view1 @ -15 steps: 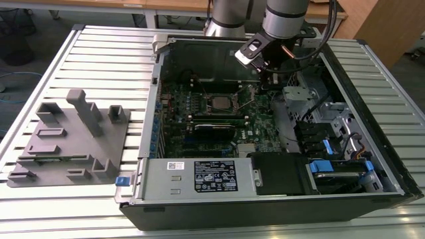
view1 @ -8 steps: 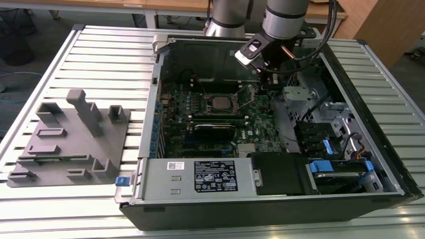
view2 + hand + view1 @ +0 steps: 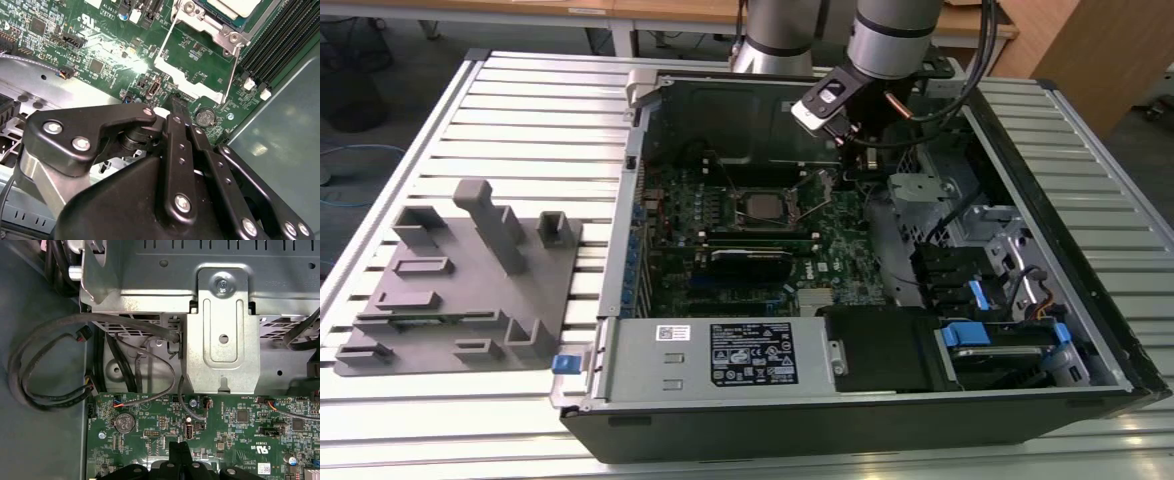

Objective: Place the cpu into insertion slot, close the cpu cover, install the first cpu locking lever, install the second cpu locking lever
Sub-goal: 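Close the cpu cover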

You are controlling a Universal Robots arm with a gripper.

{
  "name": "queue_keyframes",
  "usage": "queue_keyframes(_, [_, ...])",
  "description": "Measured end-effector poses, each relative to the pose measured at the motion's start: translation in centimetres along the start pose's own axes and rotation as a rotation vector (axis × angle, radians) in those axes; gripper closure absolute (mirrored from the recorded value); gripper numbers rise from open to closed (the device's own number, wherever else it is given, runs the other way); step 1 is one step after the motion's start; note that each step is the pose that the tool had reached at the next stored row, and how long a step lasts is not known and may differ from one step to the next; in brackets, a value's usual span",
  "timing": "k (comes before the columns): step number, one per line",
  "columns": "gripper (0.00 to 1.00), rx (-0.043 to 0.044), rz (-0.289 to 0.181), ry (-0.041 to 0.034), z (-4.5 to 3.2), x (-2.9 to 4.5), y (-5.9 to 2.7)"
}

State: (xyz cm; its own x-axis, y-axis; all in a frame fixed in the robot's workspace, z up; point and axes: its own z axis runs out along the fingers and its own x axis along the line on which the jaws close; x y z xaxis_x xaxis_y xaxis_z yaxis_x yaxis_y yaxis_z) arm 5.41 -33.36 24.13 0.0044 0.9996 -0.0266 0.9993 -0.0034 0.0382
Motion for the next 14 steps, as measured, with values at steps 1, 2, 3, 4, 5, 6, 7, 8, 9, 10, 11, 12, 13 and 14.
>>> queue_keyframes(1, [0.89,0.0001,0.000,0.0000,0.00,0.00,0.00])
queue_keyframes(2, [0.89,0.0002,0.000,0.0000,0.00,0.00,0.00])
queue_keyframes(3, [0.89,0.0002,0.000,0.0000,0.00,0.00,-0.03])
queue_keyframes(4, [0.89,0.0002,0.000,0.0002,0.03,0.00,-0.16])
queue_keyframes(5, [0.89,0.0001,0.000,0.0002,0.04,0.00,-0.37])
queue_keyframes(6, [0.89,0.0002,0.000,0.0000,0.05,0.00,-0.65])
queue_keyframes(7, [0.89,0.0002,0.000,0.0000,0.06,0.00,-0.95])
queue_keyframes(8, [0.89,0.0001,0.000,0.0000,0.07,0.00,-1.25])
queue_keyframes(9, [0.89,0.0002,0.000,0.0000,0.08,0.00,-1.59])
queue_keyframes(10, [0.89,0.0002,0.000,0.0001,0.08,0.00,-1.99])
queue_keyframes(11, [0.89,0.0002,0.001,0.0000,0.08,-0.01,-2.43])
queue_keyframes(12, [0.89,0.0002,0.001,0.0000,0.07,-0.01,-2.88])
queue_keyframes(13, [0.89,0.0002,0.001,0.0000,0.06,-0.01,-3.36])
queue_keyframes(14, [0.89,0.0002,0.001,-0.0002,0.05,-0.02,-3.81])
